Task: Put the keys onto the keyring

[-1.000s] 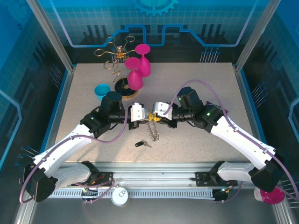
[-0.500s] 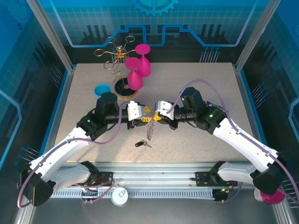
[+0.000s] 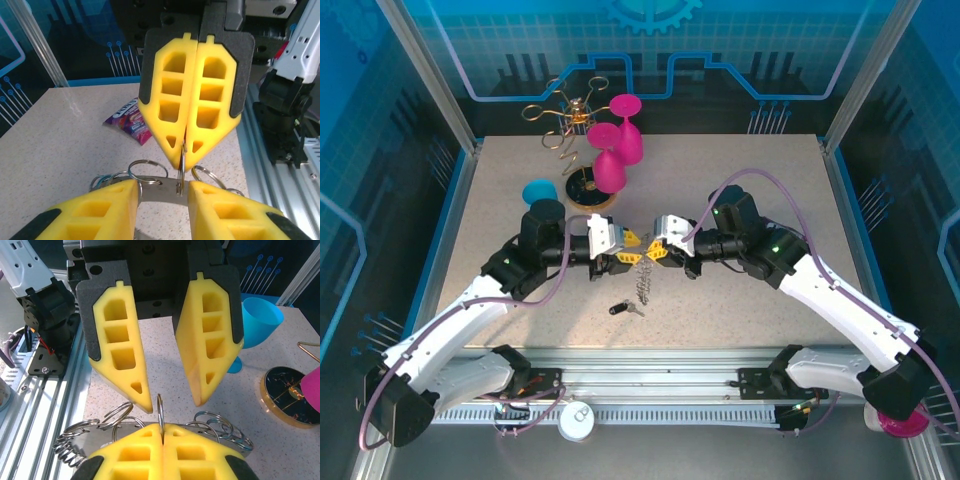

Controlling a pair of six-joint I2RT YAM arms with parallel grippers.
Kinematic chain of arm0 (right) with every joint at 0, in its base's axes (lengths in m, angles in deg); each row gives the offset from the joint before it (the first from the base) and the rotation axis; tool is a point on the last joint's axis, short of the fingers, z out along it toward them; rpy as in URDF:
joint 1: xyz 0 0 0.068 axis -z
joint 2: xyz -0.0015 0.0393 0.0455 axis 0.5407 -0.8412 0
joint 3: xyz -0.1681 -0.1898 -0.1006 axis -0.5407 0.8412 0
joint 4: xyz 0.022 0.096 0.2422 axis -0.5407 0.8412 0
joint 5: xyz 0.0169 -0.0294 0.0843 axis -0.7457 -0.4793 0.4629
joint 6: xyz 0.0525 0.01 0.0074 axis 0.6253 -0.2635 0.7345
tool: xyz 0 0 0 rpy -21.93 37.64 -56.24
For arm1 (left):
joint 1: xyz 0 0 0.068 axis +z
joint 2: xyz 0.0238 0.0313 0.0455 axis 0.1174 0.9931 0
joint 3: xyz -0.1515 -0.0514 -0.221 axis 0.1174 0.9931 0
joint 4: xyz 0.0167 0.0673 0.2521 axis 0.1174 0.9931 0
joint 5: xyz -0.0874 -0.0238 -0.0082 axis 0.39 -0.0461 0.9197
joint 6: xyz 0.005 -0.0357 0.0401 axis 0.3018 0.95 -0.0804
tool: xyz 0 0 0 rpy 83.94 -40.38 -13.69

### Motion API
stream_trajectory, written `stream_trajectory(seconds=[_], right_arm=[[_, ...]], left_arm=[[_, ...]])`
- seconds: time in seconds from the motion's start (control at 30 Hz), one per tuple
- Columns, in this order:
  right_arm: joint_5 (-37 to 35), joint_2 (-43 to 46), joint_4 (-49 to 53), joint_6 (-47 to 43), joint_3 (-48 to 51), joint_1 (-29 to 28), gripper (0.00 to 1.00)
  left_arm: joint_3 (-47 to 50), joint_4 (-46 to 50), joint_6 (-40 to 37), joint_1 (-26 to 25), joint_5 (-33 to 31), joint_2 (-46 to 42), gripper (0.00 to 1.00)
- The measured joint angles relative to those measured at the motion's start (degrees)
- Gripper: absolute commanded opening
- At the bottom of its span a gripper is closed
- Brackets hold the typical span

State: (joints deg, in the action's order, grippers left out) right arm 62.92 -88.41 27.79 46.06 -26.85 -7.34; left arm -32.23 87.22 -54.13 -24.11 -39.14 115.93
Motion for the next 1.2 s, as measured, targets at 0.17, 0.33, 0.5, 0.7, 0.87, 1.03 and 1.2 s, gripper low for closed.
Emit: stream_trajectory(seconds=[0.17, 0.33, 0.5, 0.7, 0.87, 1.03, 1.2], right_arm=[[0.70, -0.07, -0.72, 0.92, 0.00, 0.00, 0.00], [1.27, -0.33, -1.51, 2.05, 0.00, 0.02, 0.00], [1.66, -0.35, -2.86, 3.13, 0.55, 0.26, 0.00], [1.81, -0.50, -3.65, 3.69, 0.74, 0.39, 0.00], [1.81, -0.76, -3.80, 3.89, 0.74, 0.39, 0.00], [1.14, -0.92, -3.85, 3.93, 0.76, 0.39, 0.19], [-5.38, 0.96, -7.48, 5.46, 3.82, 1.27, 0.55]], left_arm=[[0.00, -0.81, 1.11, 0.00, 1.40, 0.52, 0.24], [0.00, -1.09, 2.08, 0.00, 2.23, 0.66, 0.15], [0.00, -1.14, 2.10, 0.00, 2.82, 0.66, 0.10], [0.00, -1.53, 2.49, 0.26, 2.86, 0.68, 0.07], [0.00, -1.51, 3.08, 0.33, 2.84, 0.74, 0.01], [0.00, -1.46, 2.78, 0.39, 2.47, 0.85, 0.00], [0.72, -1.42, -0.66, -0.17, -1.99, 0.79, 0.00]])
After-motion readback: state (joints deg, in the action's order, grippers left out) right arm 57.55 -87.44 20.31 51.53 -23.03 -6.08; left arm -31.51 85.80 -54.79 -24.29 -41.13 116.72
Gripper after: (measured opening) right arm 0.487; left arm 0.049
